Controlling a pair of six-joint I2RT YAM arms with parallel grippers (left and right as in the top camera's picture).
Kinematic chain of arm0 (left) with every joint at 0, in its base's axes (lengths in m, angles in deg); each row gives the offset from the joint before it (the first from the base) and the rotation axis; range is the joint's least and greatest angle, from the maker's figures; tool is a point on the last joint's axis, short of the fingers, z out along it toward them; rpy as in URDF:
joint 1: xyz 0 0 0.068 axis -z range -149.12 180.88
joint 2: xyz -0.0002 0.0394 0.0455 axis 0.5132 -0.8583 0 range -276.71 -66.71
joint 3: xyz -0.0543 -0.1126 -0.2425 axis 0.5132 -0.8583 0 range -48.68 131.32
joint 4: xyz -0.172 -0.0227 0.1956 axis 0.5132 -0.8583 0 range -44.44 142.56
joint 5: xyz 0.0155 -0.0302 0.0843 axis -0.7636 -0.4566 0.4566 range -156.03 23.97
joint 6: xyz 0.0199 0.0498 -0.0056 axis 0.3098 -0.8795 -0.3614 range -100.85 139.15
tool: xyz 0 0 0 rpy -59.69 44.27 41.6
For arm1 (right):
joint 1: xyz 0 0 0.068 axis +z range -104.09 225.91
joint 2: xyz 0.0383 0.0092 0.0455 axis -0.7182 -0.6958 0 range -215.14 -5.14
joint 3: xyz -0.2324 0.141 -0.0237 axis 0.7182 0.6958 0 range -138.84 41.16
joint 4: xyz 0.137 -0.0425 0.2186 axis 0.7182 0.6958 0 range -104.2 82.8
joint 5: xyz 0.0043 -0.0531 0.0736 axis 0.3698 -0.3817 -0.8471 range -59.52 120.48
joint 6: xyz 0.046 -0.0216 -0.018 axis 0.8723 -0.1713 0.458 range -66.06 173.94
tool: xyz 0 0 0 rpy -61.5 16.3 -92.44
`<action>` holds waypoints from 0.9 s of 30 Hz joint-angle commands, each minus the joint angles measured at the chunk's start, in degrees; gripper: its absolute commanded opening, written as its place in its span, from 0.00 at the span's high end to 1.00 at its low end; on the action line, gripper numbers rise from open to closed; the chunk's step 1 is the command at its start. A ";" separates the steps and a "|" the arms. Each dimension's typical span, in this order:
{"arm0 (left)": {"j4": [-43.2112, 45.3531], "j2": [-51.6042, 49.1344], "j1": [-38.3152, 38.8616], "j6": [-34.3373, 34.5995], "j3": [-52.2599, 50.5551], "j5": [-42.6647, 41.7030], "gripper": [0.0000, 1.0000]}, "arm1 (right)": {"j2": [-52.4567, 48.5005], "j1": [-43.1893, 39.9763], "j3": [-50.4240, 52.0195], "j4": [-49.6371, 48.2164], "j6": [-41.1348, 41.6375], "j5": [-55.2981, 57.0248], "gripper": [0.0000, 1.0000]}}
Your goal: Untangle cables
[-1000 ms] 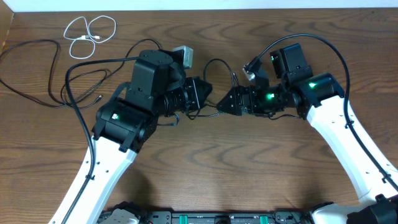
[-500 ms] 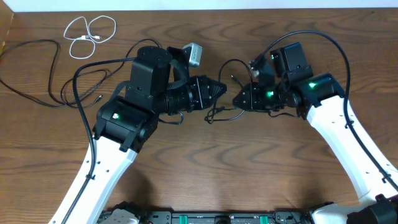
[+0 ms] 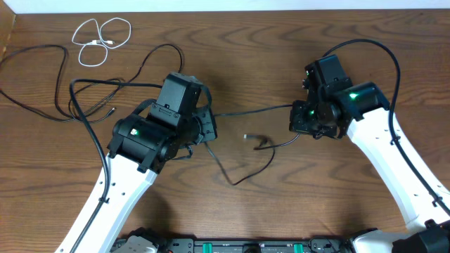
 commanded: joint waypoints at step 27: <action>-1.66 0.72 -1.40 -1.27 0.85 13.77 0.93 | 3.54 -3.72 -7.28 5.44 -3.50 6.78 0.25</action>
